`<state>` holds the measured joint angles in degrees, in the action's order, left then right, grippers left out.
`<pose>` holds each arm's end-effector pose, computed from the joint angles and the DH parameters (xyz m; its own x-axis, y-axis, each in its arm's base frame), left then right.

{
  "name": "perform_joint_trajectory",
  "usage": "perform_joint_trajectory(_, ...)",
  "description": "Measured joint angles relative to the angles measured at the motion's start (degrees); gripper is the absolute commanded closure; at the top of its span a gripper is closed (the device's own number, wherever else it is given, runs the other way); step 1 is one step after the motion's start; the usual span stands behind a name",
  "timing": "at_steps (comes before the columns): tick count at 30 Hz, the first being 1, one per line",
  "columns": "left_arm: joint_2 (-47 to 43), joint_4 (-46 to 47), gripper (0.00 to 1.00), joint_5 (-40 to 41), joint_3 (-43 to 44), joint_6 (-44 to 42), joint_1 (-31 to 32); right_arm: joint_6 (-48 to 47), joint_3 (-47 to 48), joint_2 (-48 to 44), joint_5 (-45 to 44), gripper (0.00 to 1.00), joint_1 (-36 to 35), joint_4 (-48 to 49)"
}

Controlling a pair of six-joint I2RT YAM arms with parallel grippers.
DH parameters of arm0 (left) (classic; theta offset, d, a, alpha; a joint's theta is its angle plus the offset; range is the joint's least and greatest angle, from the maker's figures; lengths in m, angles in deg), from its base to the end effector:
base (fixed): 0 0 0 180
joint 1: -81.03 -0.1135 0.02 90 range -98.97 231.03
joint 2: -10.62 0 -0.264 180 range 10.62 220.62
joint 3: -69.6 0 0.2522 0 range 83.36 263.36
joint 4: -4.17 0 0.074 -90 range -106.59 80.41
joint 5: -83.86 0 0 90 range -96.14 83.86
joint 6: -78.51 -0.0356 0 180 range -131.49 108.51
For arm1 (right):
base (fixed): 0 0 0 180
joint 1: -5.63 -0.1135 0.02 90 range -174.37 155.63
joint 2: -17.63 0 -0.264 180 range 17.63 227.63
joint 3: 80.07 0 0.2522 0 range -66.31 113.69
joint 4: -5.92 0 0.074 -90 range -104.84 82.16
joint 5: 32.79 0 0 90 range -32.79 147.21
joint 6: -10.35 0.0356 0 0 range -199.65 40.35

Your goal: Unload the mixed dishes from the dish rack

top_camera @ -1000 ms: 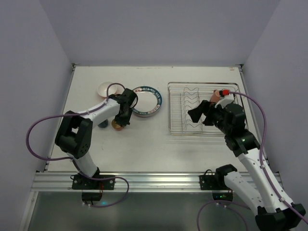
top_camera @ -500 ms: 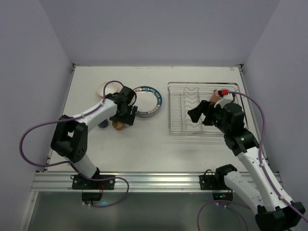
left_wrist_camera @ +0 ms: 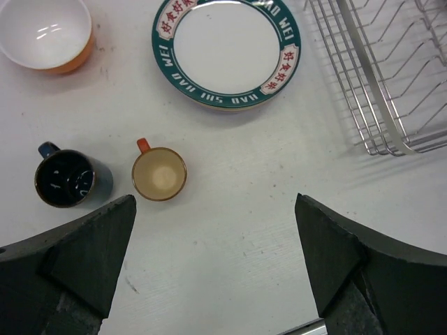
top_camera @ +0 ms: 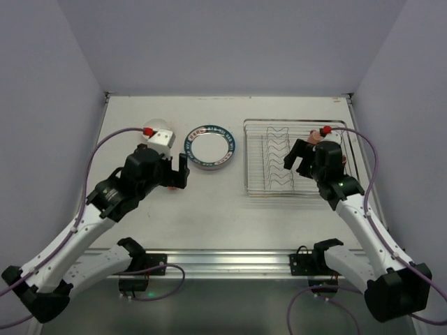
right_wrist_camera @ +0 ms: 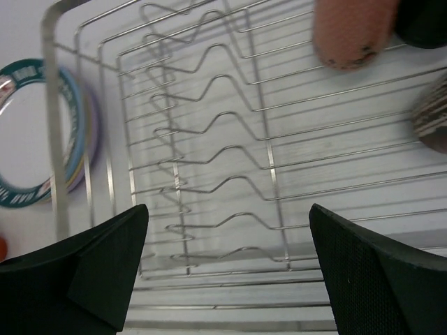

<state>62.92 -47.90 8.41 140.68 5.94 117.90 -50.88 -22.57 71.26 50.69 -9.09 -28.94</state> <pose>0.1558 -0.1056 0.3440 -0.5426 0.0445 -0.8388 0.2623 0.9576 -0.1188 0.2030 0.0492 0.2868 -0.5127 0.3597 -0.7796 0.1009 0.9270 0.3613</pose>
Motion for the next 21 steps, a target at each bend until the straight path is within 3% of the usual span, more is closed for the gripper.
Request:
perform_joint_trajectory(3, -8.35, 0.57, 0.0, 3.21, -4.9, 2.21, 0.7, -0.02, 1.38, 5.68, -3.41, 0.01, 4.92, -0.28)
perform_joint_trajectory(7, -12.94, -0.39, 0.0, 6.99, -8.59, 4.94, 0.68, 1.29, 3.08, 11.41, -5.35, 0.01, 10.86, -0.72)
perform_joint_trajectory(17, -12.26, -0.24, 0.0, 9.77, -9.57, 7.26, 1.09, 4.26, 9.86, 15.17, -13.27, 0.01, 21.33, -1.68)
perform_joint_trajectory(21, -11.76, -0.26, 0.0, 9.9, -9.99, 7.52, 1.18, 4.5, 13.75, 20.13, -15.1, 0.01, 22.45, -2.16)
